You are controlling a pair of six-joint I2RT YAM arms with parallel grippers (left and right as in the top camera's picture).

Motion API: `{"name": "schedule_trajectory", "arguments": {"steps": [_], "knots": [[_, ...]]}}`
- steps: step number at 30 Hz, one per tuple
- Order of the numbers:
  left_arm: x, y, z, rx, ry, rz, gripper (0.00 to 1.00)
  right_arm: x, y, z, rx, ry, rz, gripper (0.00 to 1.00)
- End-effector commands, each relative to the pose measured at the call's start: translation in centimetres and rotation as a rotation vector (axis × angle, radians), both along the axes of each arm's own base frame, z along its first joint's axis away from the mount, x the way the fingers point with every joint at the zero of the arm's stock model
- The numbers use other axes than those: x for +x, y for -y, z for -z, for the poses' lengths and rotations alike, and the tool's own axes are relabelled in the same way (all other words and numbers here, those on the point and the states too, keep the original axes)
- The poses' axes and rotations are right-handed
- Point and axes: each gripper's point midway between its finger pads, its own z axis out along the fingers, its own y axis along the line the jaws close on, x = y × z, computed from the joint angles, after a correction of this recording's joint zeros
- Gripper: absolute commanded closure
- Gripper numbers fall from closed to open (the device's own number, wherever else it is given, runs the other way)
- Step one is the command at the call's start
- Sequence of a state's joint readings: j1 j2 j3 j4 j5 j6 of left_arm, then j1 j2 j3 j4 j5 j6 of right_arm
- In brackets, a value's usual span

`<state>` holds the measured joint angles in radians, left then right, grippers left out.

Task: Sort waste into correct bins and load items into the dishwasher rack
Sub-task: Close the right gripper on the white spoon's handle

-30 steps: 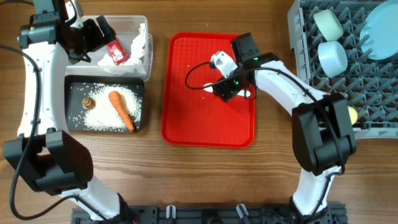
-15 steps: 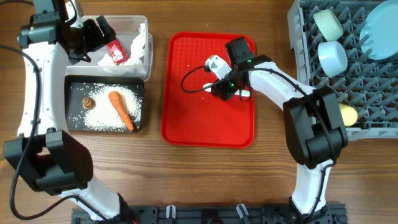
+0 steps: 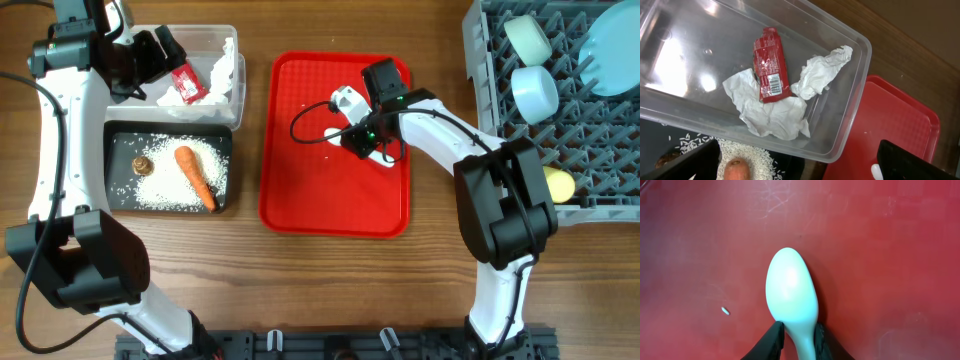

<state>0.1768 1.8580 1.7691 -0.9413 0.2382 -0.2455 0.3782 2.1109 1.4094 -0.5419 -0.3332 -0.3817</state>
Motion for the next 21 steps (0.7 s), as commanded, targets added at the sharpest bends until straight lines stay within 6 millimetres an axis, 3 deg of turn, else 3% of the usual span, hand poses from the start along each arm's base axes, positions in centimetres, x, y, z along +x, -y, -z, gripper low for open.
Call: {"name": "schedule_trajectory", "arguments": {"steps": [1,4,10,21], "knots": [[-0.1,0.1,-1.9,-0.004,0.047,0.006,0.00,-2.0,0.3,2.3,-0.033,-0.122,0.015,0.77],[-0.1,0.1,-1.9,-0.004,0.047,0.006,0.00,-2.5,0.5,1.7,-0.047,-0.159,0.016,0.78],[-0.1,0.1,-1.9,-0.004,0.046,0.006,0.00,-3.2,0.5,0.7,-0.040,-0.219,0.034,0.95],[-0.1,0.1,-1.9,-0.004,0.046,0.006,0.00,-3.5,0.6,-0.8,-0.042,-0.266,0.054,0.93]]}}
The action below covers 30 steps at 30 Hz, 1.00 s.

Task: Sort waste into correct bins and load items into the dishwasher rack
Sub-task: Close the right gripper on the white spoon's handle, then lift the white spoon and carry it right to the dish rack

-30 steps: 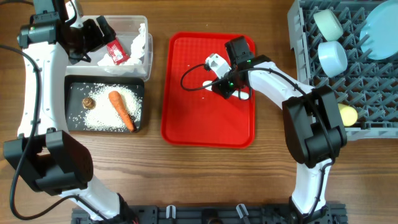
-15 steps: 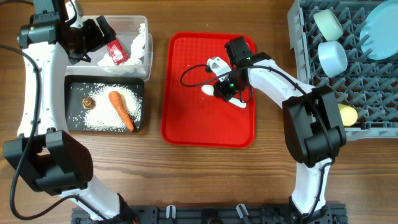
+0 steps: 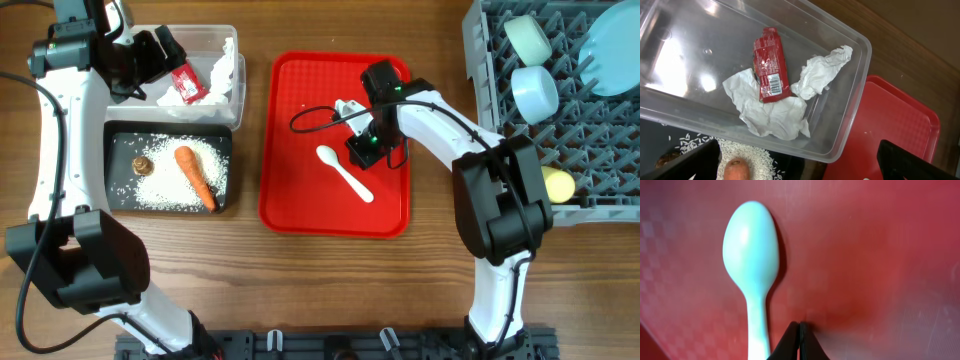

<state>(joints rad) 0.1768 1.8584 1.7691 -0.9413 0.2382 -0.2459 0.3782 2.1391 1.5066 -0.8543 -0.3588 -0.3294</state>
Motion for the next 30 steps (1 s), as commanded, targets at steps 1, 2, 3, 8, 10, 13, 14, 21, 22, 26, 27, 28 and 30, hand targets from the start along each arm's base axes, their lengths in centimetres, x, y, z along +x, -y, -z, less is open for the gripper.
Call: {"name": "schedule_trajectory", "arguments": {"steps": [1,2,3,8,10,13,14,21,22,26,27,28,30], "knots": [[-0.1,0.1,-1.9,-0.004,0.047,0.007,0.00,0.8,-0.8,-0.9,0.028,-0.008,0.011,0.84],[-0.1,0.1,-1.9,-0.004,0.047,0.007,0.00,1.0,-0.9,-1.2,0.035,0.001,0.005,0.69],[-0.1,0.1,-1.9,-0.004,0.047,0.007,0.00,1.1,-1.2,-1.5,0.048,0.016,-0.025,0.59],[-0.1,0.1,-1.9,-0.004,0.047,0.007,0.00,1.0,-3.1,-1.8,0.077,0.085,-0.164,0.21],[-0.1,0.1,-1.9,-0.004,0.047,0.007,0.00,0.8,-4.0,-1.7,0.083,0.115,-0.219,0.16],[-0.1,0.1,-1.9,-0.004,0.047,0.007,0.00,0.6,-5.3,-0.7,0.068,0.150,-0.256,0.09],[-0.1,0.1,-1.9,-0.004,0.047,0.007,0.00,0.5,-5.5,-0.3,0.062,0.153,-0.263,0.09],[-0.1,0.1,-1.9,-0.004,0.047,0.007,0.00,1.2,-5.2,1.1,-0.052,0.189,-0.223,0.13],[-0.1,0.1,-1.9,-0.004,0.047,0.007,0.00,1.5,-4.7,1.3,-0.084,0.195,-0.193,0.15],[-0.1,0.1,-1.9,-0.004,0.047,0.007,0.00,1.6,-3.4,2.1,-0.158,0.190,-0.166,0.29],[-0.1,0.1,-1.9,-0.004,0.047,0.007,0.00,1.5,-3.2,2.3,-0.167,0.187,-0.166,0.32],[-0.1,0.1,-1.9,-0.004,0.047,0.007,0.00,1.3,-2.8,2.6,-0.182,0.177,-0.160,0.36],[-0.1,0.1,-1.9,-0.004,0.047,0.007,0.00,0.8,-2.4,3.1,-0.198,0.155,-0.161,0.43]]}}
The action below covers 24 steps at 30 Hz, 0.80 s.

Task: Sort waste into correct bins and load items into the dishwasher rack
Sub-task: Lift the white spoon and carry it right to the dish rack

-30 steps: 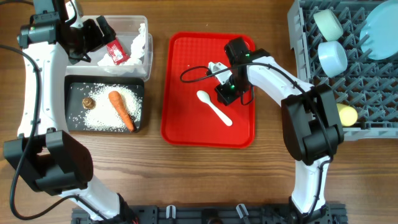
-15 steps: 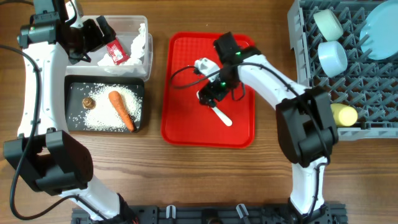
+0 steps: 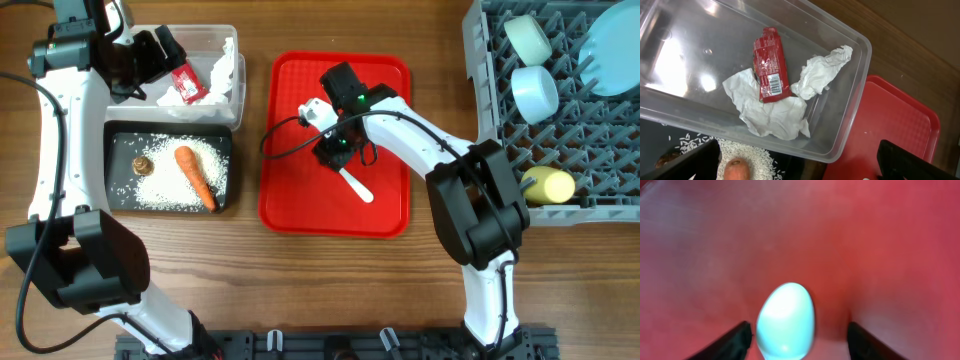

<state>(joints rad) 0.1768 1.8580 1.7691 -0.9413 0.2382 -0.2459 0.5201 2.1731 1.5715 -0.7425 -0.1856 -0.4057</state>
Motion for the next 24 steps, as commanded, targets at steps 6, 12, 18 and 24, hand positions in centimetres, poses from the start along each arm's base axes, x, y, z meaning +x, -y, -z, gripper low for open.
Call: {"name": "schedule_trajectory", "arguments": {"steps": [6,12,18,24], "knots": [[-0.1,0.1,-1.9,-0.004,0.046,0.007,0.00,-1.3,2.7,3.5,-0.128,-0.063,0.069,0.61],[-0.1,0.1,-1.9,-0.004,0.046,0.007,0.00,-1.4,2.8,3.5,-0.129,-0.074,0.095,0.76],[-0.1,0.1,-1.9,-0.004,0.046,0.007,0.00,-1.9,3.3,3.4,-0.142,-0.101,0.120,0.89],[-0.1,0.1,-1.9,-0.004,0.046,0.007,0.00,-1.1,3.3,0.9,-0.129,-0.105,0.177,0.93]]}}
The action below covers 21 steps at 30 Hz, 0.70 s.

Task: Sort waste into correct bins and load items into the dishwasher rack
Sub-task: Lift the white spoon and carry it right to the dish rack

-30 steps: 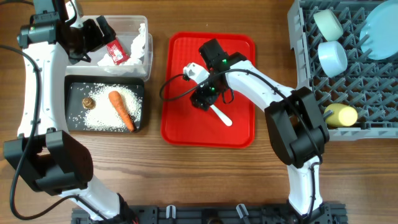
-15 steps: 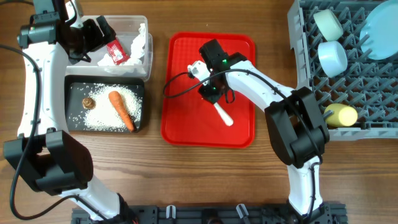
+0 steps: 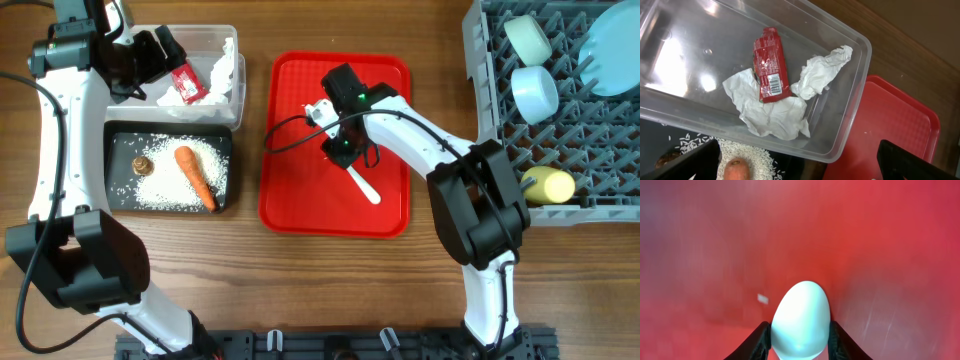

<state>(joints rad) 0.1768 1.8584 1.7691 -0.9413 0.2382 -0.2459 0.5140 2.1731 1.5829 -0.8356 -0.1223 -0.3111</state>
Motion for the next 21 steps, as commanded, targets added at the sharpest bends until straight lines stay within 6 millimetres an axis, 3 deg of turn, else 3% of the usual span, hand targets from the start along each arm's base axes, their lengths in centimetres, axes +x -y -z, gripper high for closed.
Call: {"name": "schedule_trajectory", "arguments": {"steps": [1,6,13,17,21], "knots": [[-0.1,0.1,-1.9,-0.004,0.047,0.007,0.00,0.1,1.3,-0.2,-0.036,-0.035,0.074,0.93],[-0.1,0.1,-1.9,-0.004,0.047,0.007,0.00,1.7,1.6,-4.0,-0.007,0.015,0.098,0.91],[-0.1,0.1,-1.9,-0.004,0.047,0.007,0.00,3.1,3.0,-7.8,0.035,0.088,0.152,0.90],[-0.1,0.1,-1.9,-0.004,0.047,0.007,0.00,4.3,5.5,-10.5,0.069,0.136,0.230,0.90],[-0.1,0.1,-1.9,-0.004,0.047,0.007,0.00,5.5,9.4,-13.5,0.097,0.190,0.340,0.90]]}}
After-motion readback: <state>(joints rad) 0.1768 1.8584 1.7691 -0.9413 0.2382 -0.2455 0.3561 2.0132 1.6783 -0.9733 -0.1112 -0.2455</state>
